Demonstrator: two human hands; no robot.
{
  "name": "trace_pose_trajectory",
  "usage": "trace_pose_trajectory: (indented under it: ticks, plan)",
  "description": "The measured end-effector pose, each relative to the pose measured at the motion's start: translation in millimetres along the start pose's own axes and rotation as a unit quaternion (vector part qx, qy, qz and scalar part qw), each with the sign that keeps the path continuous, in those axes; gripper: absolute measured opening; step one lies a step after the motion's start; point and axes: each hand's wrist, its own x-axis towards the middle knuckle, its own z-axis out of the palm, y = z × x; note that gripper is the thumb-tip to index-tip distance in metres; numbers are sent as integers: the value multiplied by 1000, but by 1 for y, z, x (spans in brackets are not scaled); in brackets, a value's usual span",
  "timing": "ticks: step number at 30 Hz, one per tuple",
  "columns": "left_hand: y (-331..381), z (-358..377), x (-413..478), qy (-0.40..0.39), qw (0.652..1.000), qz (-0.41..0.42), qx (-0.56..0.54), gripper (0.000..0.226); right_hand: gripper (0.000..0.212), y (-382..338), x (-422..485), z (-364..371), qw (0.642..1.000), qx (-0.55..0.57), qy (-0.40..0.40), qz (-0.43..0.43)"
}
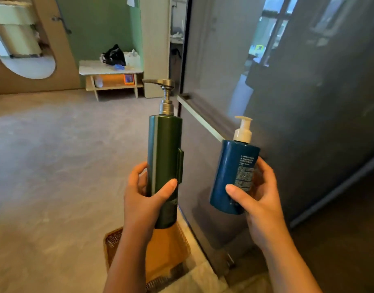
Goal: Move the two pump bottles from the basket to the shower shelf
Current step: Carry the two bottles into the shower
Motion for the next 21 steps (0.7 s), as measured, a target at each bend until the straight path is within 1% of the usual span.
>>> trace_pose_trajectory:
  ticks: [4, 10, 16, 21]
  plan:
    - [5, 29, -5, -67, 998, 2, -19, 56, 74, -11, -16, -25, 998, -5, 65, -3]
    - [16, 77, -29, -131, 991, 2, -35, 57, 71, -31, -48, -70, 990, -26, 130, -58]
    - [29, 136, -87, -189, 980, 36, -58, 63, 73, -64, -104, -129, 975, -79, 175, -111]
    - [46, 194, -154, -232, 970, 33, -70, 65, 74, -100, -165, -194, 963, -114, 201, -139]
